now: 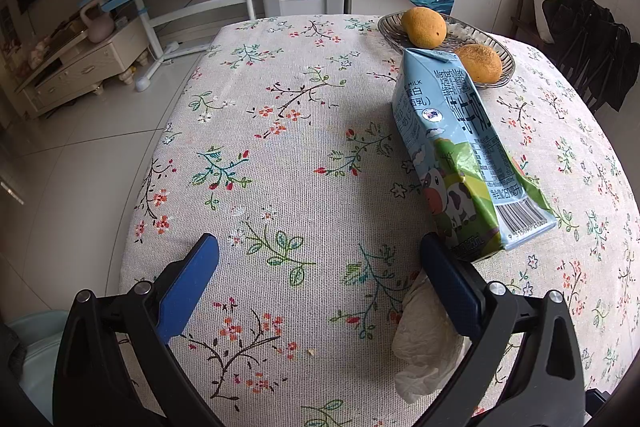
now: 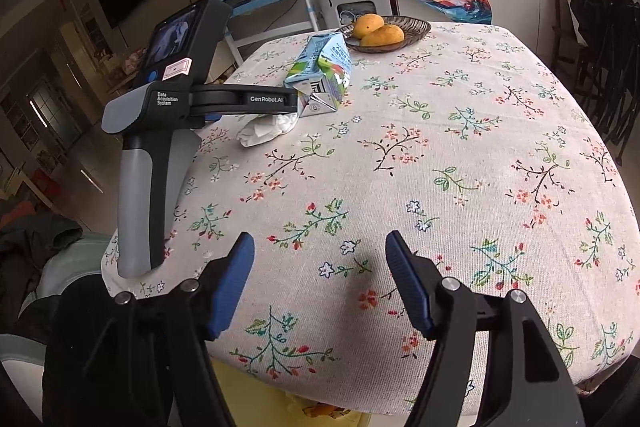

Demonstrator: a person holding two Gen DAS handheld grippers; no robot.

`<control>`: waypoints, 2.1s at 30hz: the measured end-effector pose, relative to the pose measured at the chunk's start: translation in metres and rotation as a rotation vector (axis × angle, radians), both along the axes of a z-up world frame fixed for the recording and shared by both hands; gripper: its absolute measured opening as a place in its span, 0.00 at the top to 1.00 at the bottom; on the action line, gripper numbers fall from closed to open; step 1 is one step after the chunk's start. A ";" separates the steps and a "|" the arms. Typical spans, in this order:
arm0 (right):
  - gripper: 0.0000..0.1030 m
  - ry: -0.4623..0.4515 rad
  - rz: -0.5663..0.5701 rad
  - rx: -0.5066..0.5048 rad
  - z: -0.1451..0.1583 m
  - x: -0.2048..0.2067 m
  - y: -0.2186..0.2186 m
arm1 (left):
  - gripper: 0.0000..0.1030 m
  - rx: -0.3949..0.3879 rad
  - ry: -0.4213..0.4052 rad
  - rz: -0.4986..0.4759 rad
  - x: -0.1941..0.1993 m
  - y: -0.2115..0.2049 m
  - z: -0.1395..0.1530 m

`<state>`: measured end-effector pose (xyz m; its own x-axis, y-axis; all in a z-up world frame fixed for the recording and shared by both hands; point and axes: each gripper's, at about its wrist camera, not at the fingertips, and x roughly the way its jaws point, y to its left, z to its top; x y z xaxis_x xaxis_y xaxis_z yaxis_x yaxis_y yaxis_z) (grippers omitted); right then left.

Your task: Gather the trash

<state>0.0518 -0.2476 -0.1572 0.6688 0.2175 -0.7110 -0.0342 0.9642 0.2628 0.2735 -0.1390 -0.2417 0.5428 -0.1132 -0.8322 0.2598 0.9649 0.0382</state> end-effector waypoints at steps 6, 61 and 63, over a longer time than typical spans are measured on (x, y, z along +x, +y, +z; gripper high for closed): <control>0.36 0.021 0.000 -0.048 -0.006 0.004 0.005 | 0.06 0.000 0.000 0.000 0.000 0.000 0.000; 0.33 0.006 -0.076 -0.218 0.007 -0.034 0.037 | 0.06 0.000 0.000 0.000 0.000 0.000 0.000; 0.33 0.008 -0.074 -0.219 0.006 -0.034 0.037 | 0.06 0.000 0.000 0.000 0.001 -0.001 0.000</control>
